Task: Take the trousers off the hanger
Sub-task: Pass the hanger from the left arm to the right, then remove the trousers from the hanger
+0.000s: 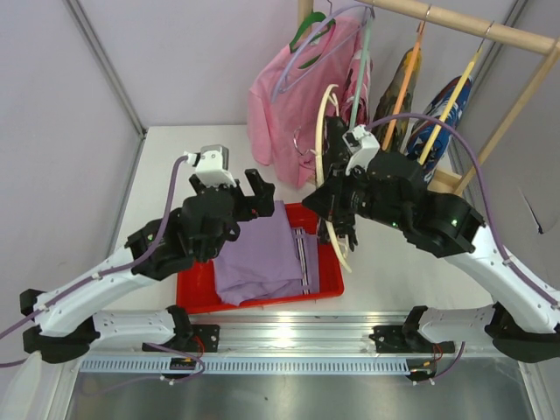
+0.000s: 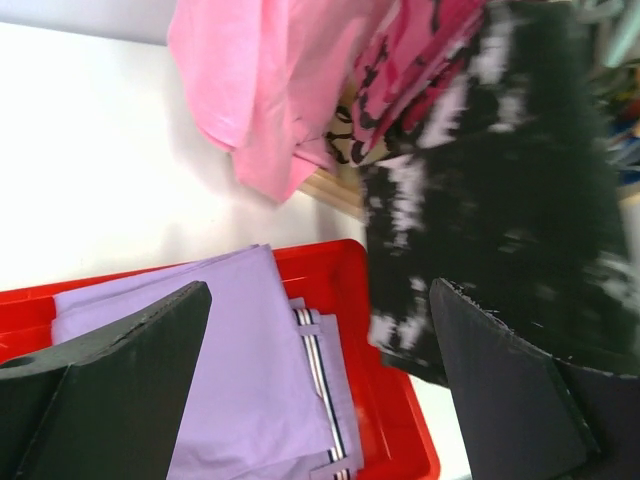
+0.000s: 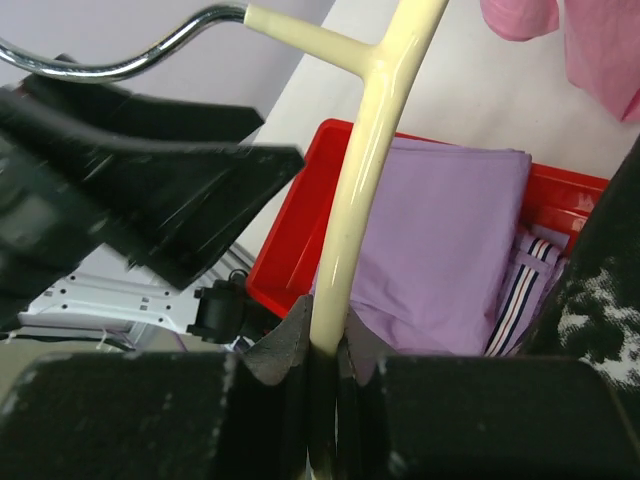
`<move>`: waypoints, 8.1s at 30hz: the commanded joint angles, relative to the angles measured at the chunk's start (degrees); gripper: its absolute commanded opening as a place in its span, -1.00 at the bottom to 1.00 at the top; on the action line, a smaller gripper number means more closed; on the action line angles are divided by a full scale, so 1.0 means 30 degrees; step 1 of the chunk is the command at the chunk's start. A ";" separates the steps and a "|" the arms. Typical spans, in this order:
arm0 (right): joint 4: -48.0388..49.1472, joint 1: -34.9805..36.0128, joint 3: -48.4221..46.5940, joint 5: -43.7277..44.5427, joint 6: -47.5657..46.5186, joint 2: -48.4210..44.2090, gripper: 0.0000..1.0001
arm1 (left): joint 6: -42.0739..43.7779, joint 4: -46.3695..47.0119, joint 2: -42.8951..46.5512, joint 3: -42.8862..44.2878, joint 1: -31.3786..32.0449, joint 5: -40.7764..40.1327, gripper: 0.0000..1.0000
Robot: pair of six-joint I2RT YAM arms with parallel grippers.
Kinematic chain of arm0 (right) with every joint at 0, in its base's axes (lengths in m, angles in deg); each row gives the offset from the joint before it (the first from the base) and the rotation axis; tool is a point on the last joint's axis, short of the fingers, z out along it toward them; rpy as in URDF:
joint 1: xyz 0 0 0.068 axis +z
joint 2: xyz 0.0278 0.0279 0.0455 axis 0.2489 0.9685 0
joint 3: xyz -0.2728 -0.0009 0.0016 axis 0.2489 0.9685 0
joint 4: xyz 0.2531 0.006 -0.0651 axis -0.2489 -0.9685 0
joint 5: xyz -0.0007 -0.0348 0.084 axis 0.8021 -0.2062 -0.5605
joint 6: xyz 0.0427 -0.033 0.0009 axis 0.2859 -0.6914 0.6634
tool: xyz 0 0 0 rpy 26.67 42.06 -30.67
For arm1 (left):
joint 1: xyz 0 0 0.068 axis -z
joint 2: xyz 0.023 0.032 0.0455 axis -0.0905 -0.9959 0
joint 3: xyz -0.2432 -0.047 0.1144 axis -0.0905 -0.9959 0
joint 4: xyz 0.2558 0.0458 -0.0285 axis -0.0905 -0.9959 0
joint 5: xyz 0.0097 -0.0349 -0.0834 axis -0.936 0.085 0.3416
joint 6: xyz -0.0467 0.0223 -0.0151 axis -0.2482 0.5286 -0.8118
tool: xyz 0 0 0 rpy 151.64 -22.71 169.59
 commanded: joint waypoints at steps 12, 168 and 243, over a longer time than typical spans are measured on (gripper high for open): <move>-0.1694 0.0094 -0.2703 -0.0113 0.0631 -0.1145 -1.00 | 0.0588 0.1078 0.1291 -0.0834 -0.3998 0.2322 0.96; 0.7833 0.3433 -0.4897 -0.1376 0.1978 0.4015 -1.00 | -0.1141 -0.2907 0.7854 -0.8717 -1.8530 1.0174 0.97; 2.5340 0.2878 1.0977 -0.4360 0.8096 0.7966 -0.88 | -0.0908 -0.1063 0.8704 -1.2524 -2.2866 2.3758 0.93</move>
